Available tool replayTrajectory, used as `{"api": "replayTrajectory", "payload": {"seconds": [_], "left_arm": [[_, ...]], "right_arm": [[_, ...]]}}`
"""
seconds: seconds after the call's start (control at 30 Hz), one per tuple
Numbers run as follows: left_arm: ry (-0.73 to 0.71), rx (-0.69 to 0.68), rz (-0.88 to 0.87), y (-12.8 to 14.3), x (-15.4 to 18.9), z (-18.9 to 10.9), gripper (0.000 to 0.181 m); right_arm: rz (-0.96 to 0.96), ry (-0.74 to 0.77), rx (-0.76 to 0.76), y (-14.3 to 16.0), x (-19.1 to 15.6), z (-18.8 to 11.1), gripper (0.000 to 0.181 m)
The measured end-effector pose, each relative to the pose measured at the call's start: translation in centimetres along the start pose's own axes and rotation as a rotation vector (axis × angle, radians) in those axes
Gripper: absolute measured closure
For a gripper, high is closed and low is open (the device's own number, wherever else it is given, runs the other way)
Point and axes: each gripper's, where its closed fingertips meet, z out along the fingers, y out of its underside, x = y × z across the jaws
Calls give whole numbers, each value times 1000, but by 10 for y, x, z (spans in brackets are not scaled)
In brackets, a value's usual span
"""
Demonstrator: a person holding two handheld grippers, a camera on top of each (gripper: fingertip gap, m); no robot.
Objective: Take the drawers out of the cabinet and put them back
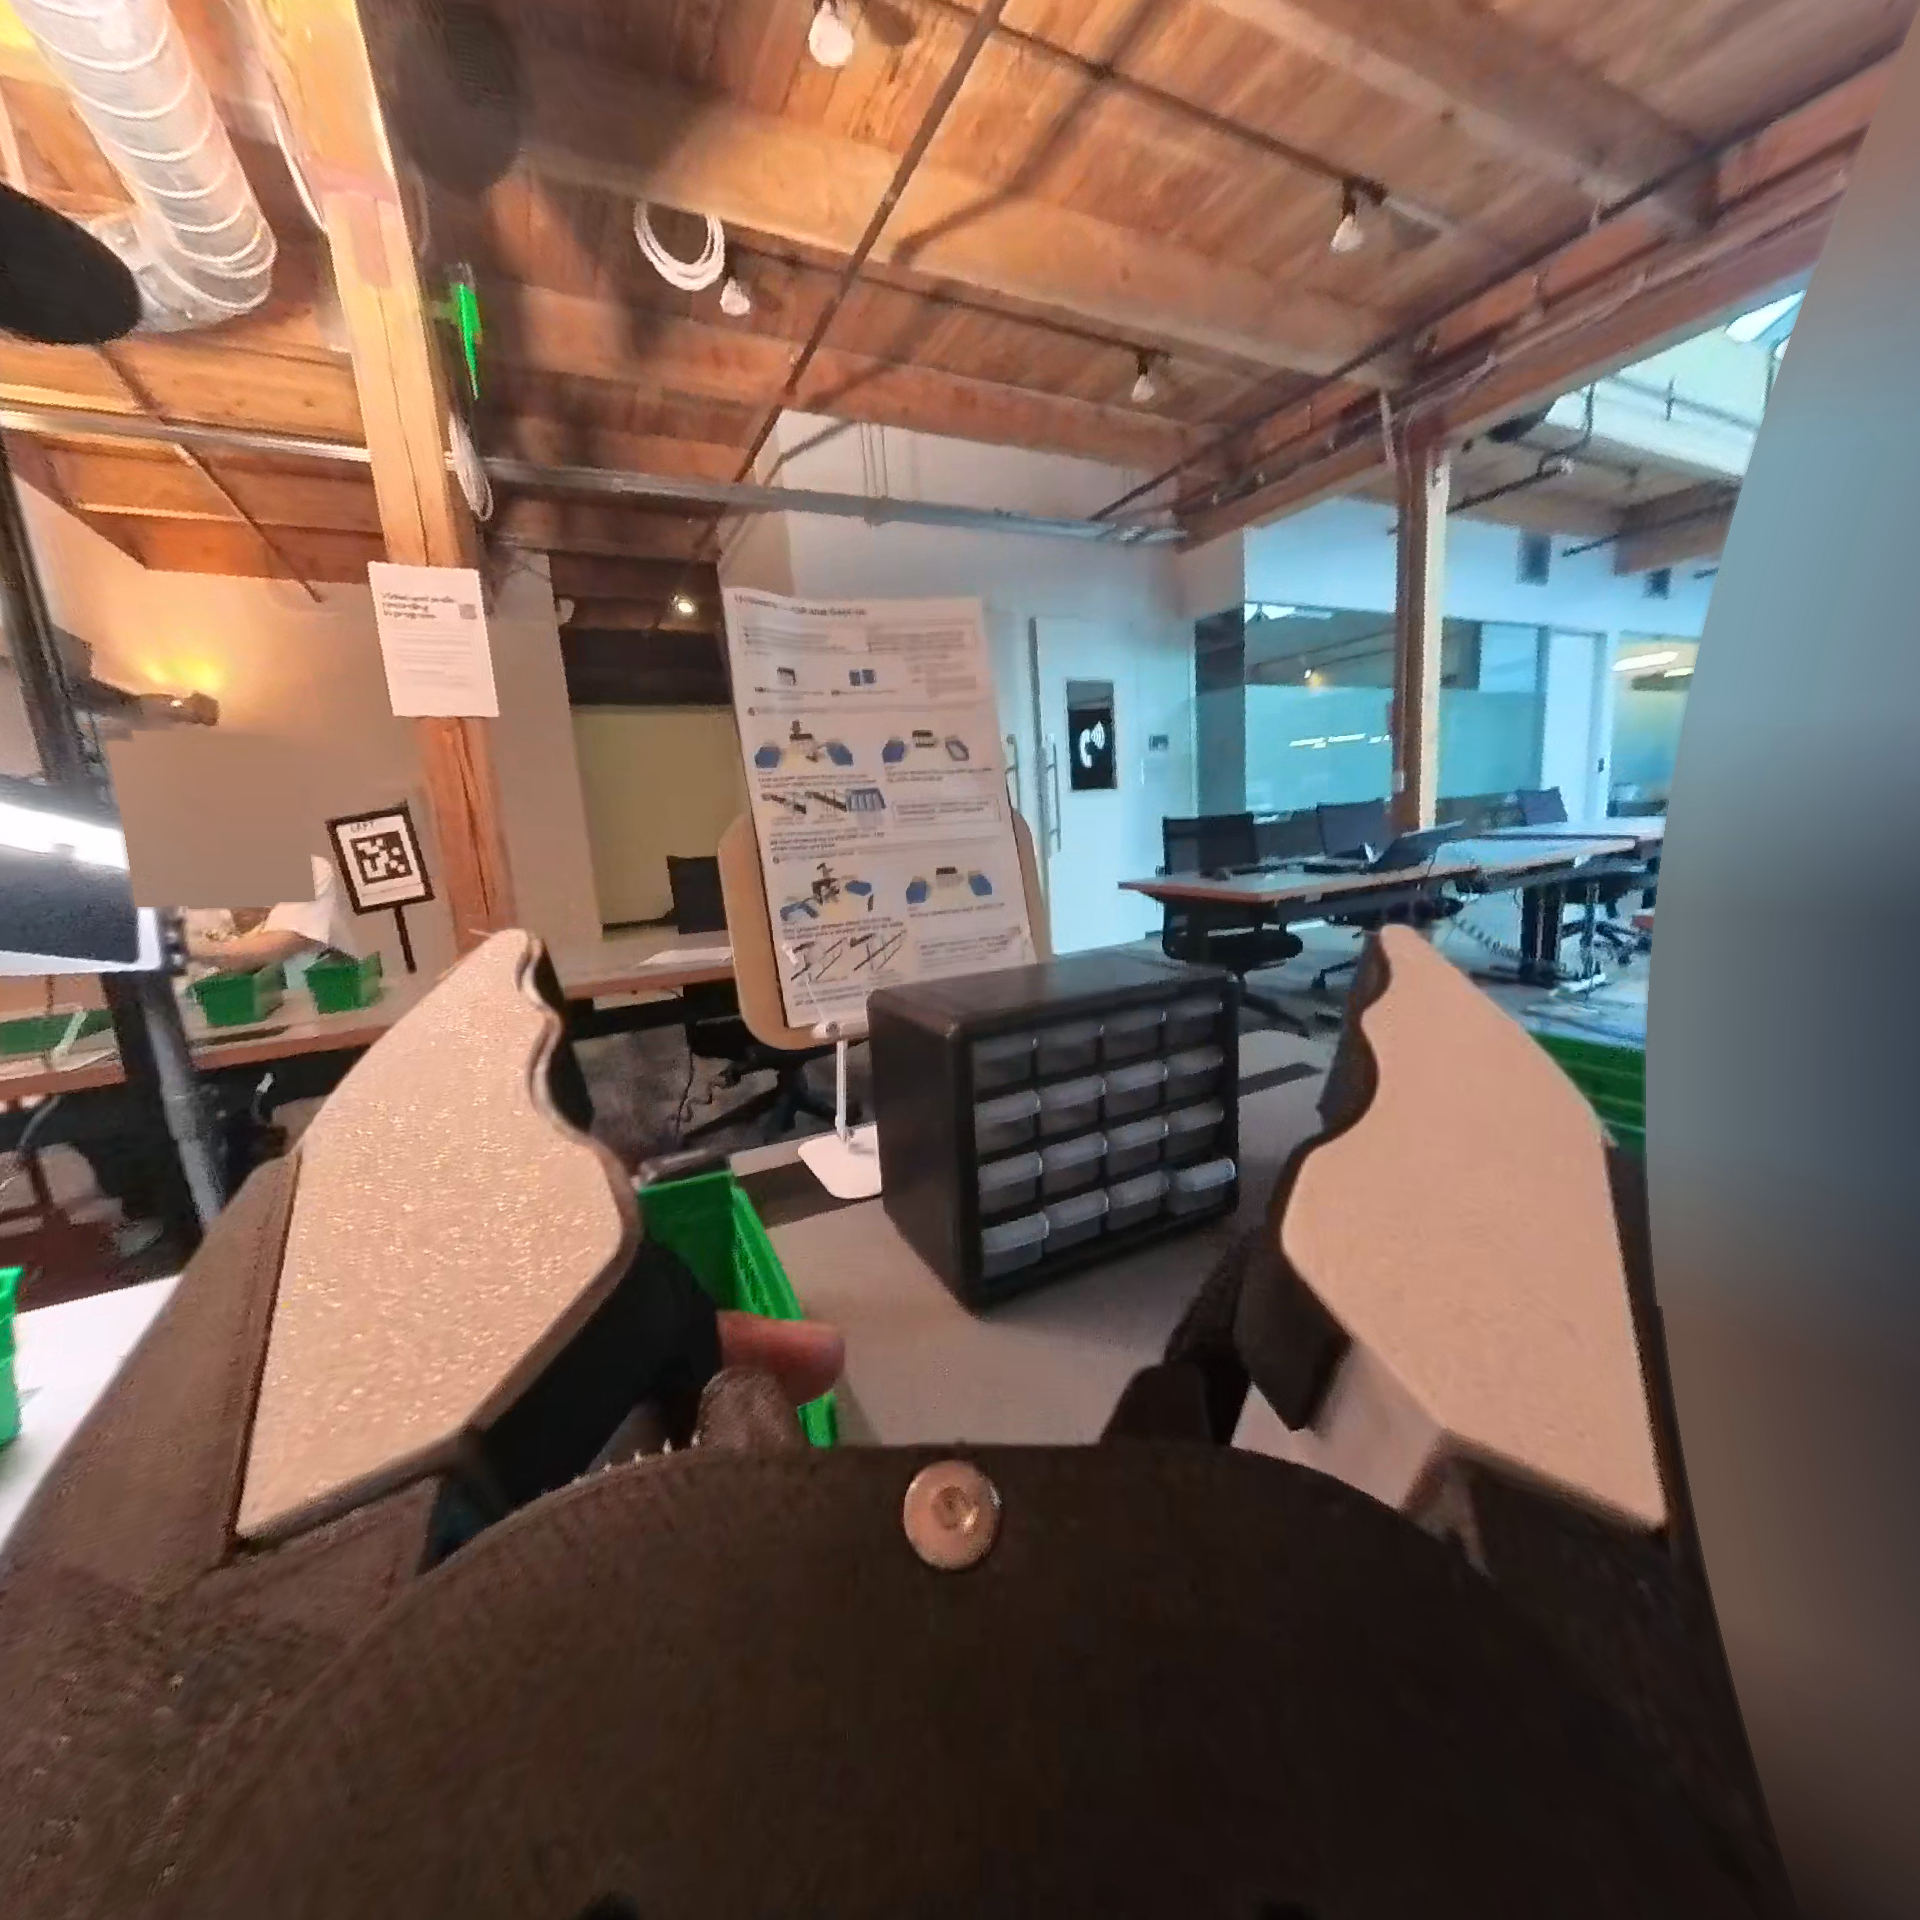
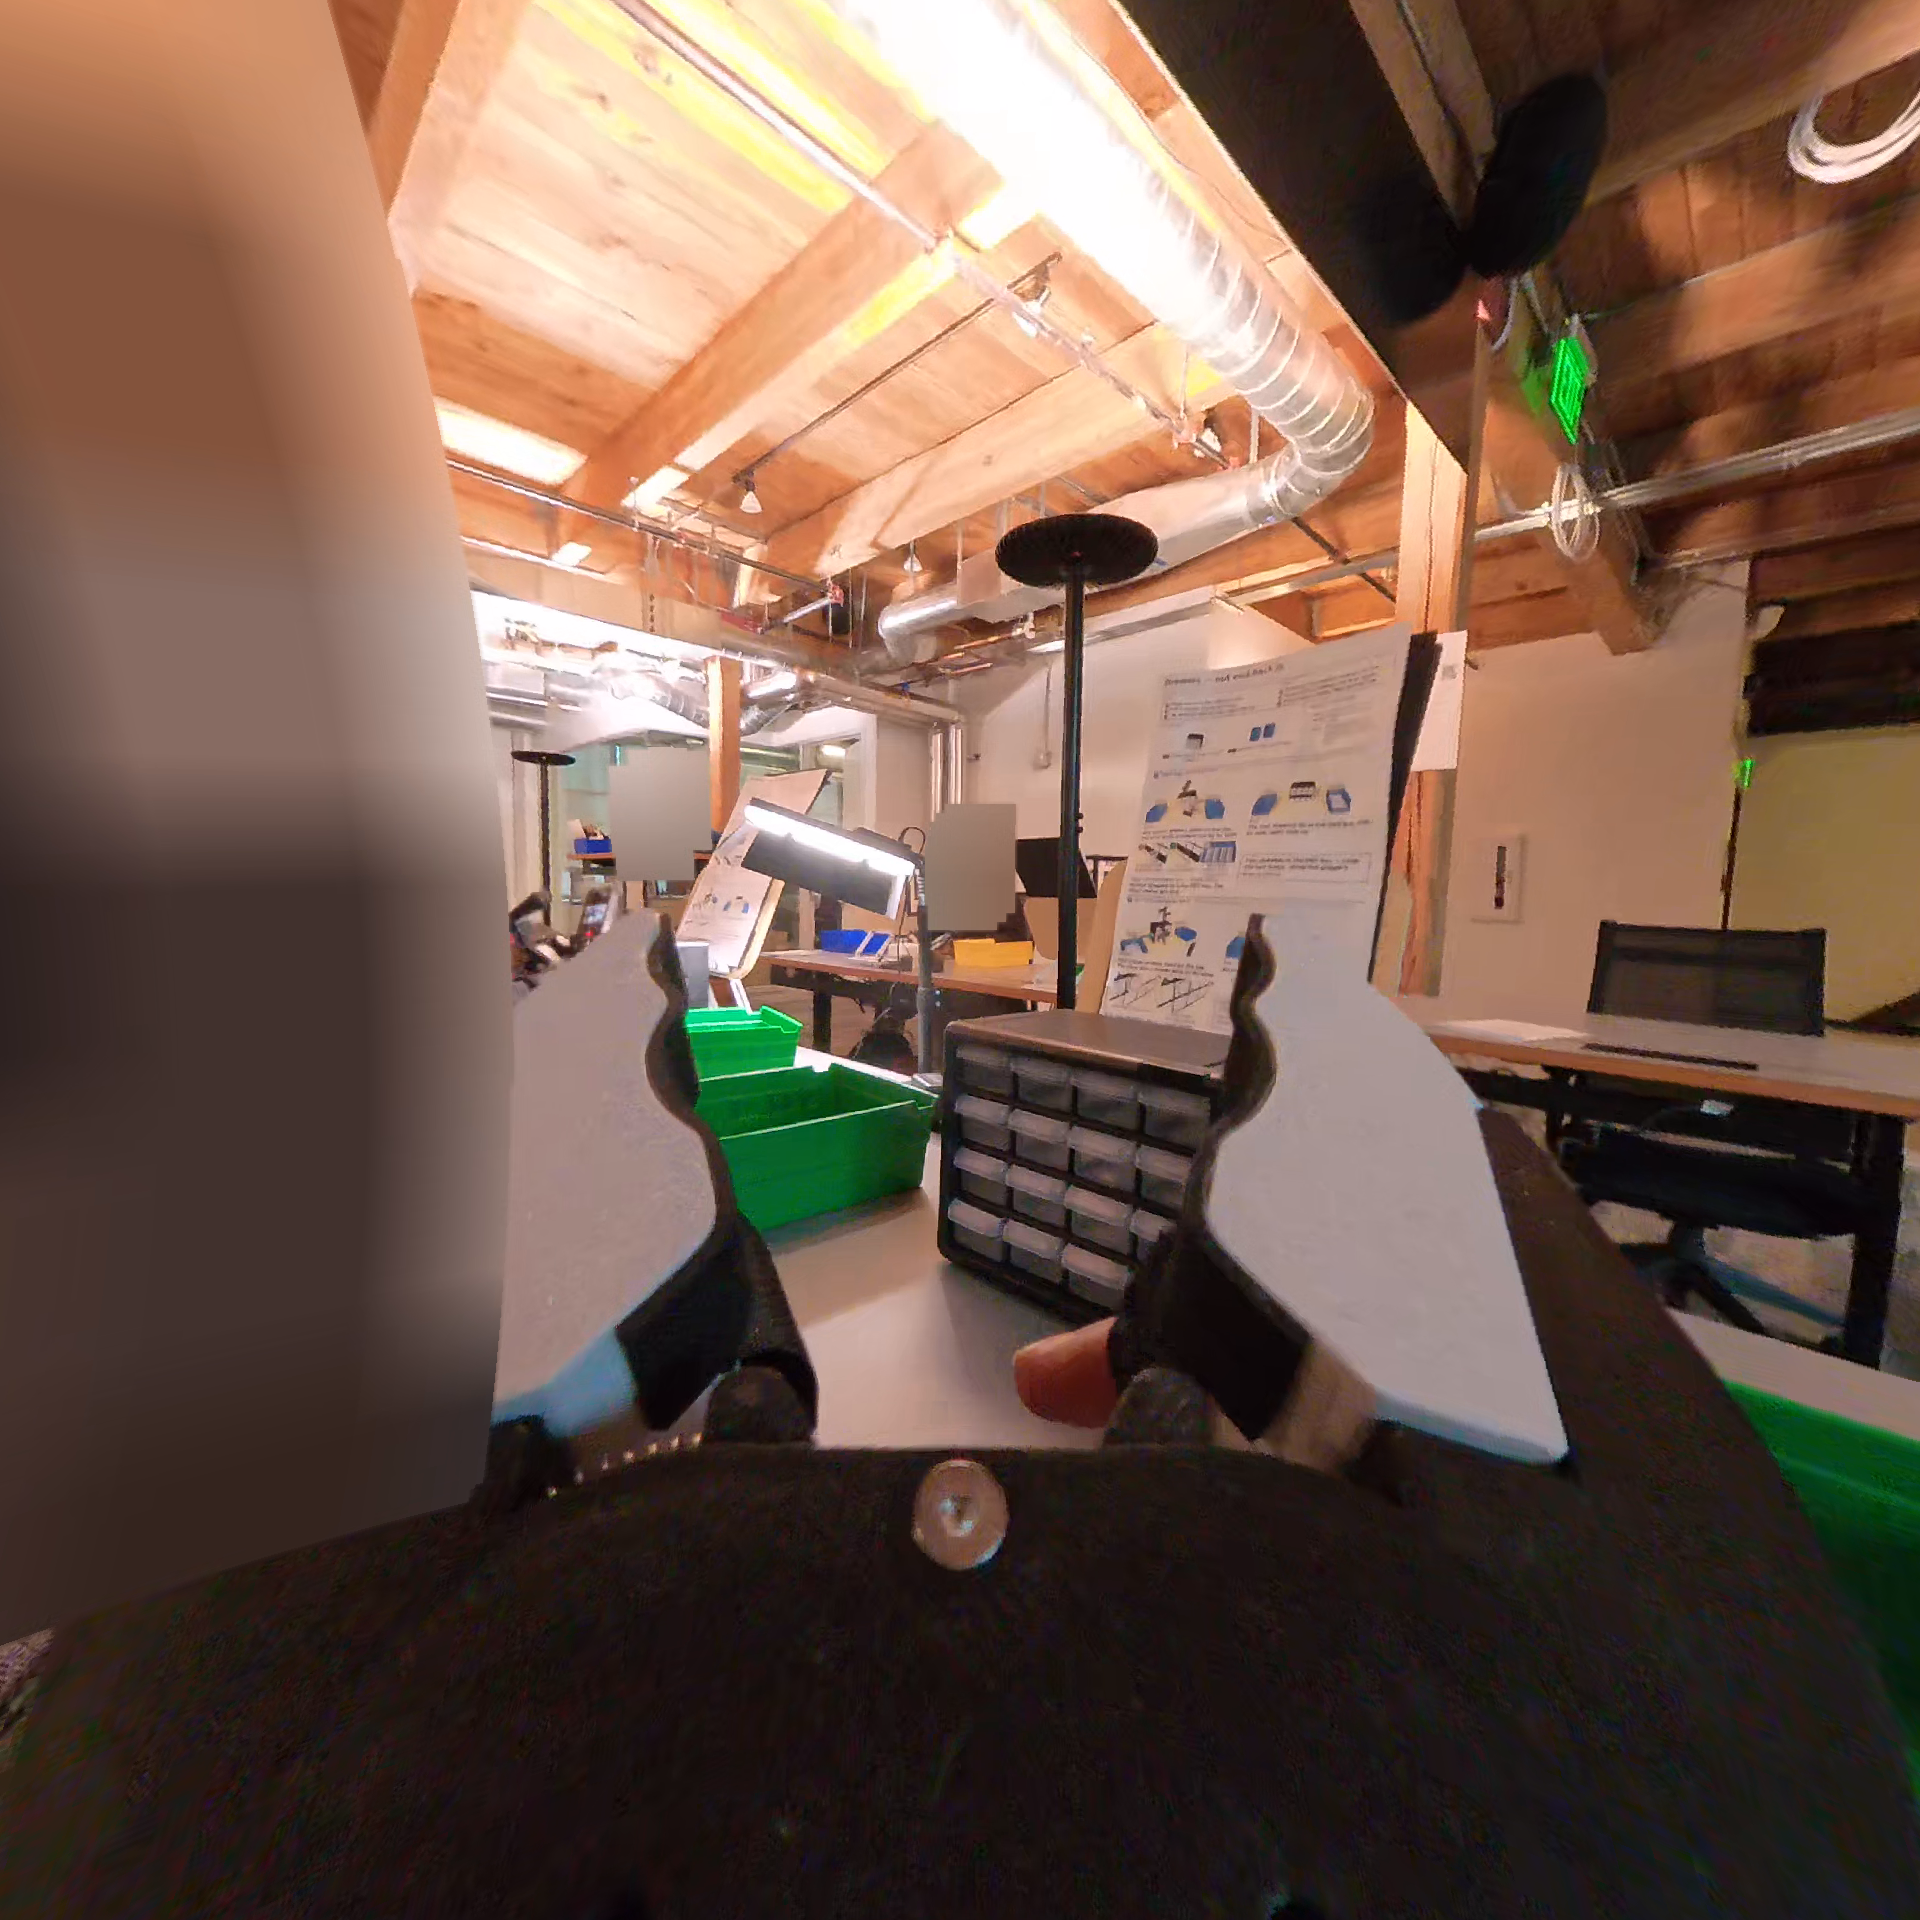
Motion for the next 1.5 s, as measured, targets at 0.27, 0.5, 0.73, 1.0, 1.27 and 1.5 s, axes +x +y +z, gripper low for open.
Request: {"api": "replayTrajectory", "payload": {"seconds": [0.27, 0.5, 0.73, 1.0, 1.27, 1.5], "left_arm": [[0, -64, -6, 25, 4, 22, 44], [-40, -83, -43, 58, -1, 45, 66], [-39, 12, -7, 87, 18, 77, 181], [77, -160, 54, 139, 17, 149, 181], [196, -138, -32, 142, 33, 160, 181], [249, -269, 57, 152, 60, 160, 181]], "right_arm": [[-17, 19, -171, 40, 2, 28, 80], [-2, 2, -227, 75, 10, 59, 109], [-29, -165, -318, 139, -8, 110, 181], [-149, -204, -465, 209, 14, 184, 181], [-83, -223, -406, 202, 19, 203, 181], [-115, -221, -475, 218, 1, 179, 181]]}}
